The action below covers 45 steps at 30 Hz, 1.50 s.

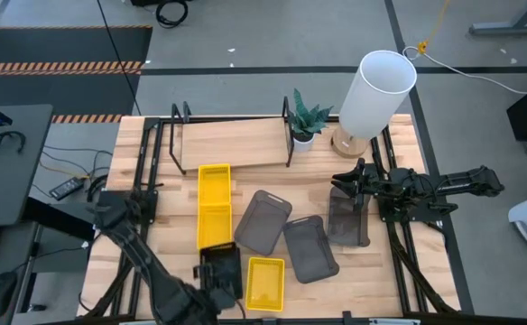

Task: Stack baskets on shelf by color
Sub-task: Stack the top black basket on top of the black basket, then stack the bottom yellow basket on top of the middle yellow basket

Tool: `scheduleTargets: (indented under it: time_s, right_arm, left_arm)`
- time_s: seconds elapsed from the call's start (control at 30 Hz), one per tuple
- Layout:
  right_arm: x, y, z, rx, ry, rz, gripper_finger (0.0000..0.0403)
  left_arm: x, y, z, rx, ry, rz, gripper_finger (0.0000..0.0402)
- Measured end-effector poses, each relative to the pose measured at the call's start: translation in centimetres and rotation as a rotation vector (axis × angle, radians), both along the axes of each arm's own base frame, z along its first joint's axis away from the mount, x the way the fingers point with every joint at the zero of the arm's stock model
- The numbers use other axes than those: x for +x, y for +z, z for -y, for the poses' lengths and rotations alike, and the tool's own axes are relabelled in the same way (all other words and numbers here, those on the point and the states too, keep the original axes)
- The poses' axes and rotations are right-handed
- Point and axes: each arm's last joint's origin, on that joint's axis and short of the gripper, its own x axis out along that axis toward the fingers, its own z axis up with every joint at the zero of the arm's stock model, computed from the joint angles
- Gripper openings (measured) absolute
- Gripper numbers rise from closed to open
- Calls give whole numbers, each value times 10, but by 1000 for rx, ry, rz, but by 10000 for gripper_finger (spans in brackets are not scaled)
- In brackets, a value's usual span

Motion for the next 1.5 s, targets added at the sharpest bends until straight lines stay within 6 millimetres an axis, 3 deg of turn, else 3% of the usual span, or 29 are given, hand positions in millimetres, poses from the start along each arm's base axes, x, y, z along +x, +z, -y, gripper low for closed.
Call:
scheduleTargets:
  time_s: [0.23, 0.53, 0.8, 1.2, 1.33, 1.5]
  right_arm:
    - [0, 0, 0, 0, 0, 0, 109]
    - [0, 0, 0, 0, 0, 0, 109]
    - [0, 0, 0, 0, 0, 0, 109]
    - [0, 0, 0, 0, 0, 0, 109]
    - [0, 0, 0, 0, 0, 0, 109]
    - [0, 0, 0, 0, 0, 0, 109]
  left_arm:
    - [-2, -14, 22, 4, 10, -27, 2]
    - [11, -46, 19, 100, -23, -94, 2]
    - [19, -61, 15, 122, -16, -155, 6]
    - [23, -56, 12, 86, 9, -166, 180]
    - [35, -46, 12, 43, -3, -82, 201]
    - [50, -43, 15, 29, -65, 61, 200]
